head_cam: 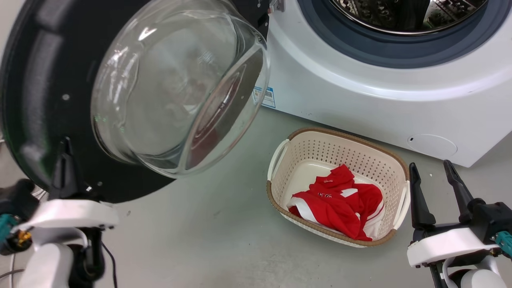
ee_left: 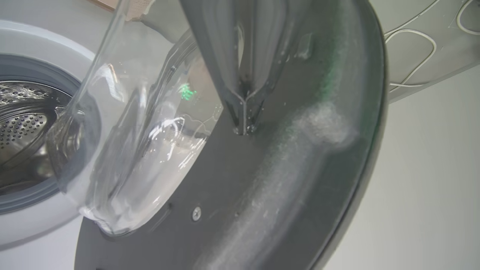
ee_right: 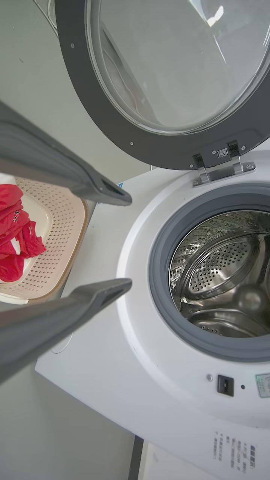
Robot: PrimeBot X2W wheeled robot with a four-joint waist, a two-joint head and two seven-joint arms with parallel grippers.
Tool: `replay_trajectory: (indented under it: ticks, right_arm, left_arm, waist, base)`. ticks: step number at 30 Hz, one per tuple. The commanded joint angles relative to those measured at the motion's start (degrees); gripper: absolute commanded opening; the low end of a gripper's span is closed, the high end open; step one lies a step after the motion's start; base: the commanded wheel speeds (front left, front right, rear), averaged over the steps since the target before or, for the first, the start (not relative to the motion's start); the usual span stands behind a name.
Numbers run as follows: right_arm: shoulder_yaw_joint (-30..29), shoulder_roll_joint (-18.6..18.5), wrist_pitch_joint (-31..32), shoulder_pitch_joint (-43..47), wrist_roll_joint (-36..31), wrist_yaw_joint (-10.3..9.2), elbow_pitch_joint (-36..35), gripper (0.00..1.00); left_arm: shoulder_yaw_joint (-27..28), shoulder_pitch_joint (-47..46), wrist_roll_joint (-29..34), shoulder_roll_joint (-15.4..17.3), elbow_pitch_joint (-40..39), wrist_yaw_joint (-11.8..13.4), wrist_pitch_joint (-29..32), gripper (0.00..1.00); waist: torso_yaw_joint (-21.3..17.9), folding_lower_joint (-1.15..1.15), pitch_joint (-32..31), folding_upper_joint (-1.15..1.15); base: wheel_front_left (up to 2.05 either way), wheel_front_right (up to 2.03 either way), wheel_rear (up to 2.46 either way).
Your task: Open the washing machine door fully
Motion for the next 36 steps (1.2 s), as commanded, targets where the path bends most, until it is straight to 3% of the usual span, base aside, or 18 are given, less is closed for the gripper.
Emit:
replay_trajectory:
  ticks: [1, 13, 21, 28, 36]
  right_arm:
    - [0.0, 0.1, 0.2, -0.5, -0.5, -0.04, -0.2, 1.00]
    - [-0.1, 0.1, 0.7, -1.8, -1.1, -0.04, -0.6, 1.00]
    - [0.0, 0.1, 0.2, -2.0, -0.6, -0.04, 0.2, 1.00]
    - [-0.1, 0.1, -1.1, -1.0, 0.8, -0.04, 1.6, 1.00]
    - [0.6, 0.1, -2.5, -0.4, 2.4, -0.04, 3.6, 1.00]
  left_arm:
    - [1.0, -1.2, -0.3, 0.8, 0.7, -0.1, -0.4, 0.00]
    - [7.8, -10.0, -2.7, 3.1, 14.6, -5.6, -0.8, 0.00]
    - [10.9, -13.1, -0.2, 3.6, 21.7, -9.1, -0.8, 0.00]
    - [12.6, -8.3, 6.6, 1.0, 17.2, -9.0, -0.8, 0.00]
    - [11.1, 2.0, 14.4, -4.7, 6.2, -8.0, -0.8, 0.00]
  waist:
    - [0.0, 0.00, 0.3, 0.00]
    - [-0.9, 0.00, 2.0, 0.00]
    - [-1.8, 0.00, 1.2, 0.00]
    - [-2.8, 0.00, -1.1, 0.00]
    - [-5.7, 0.00, -4.2, 0.00]
  base:
    - [0.00, 0.00, 0.00]
    - [0.00, 0.00, 0.00]
    - [0.00, 0.00, 0.00]
    - [0.00, 0.00, 0.00]
    - [0.00, 0.00, 0.00]
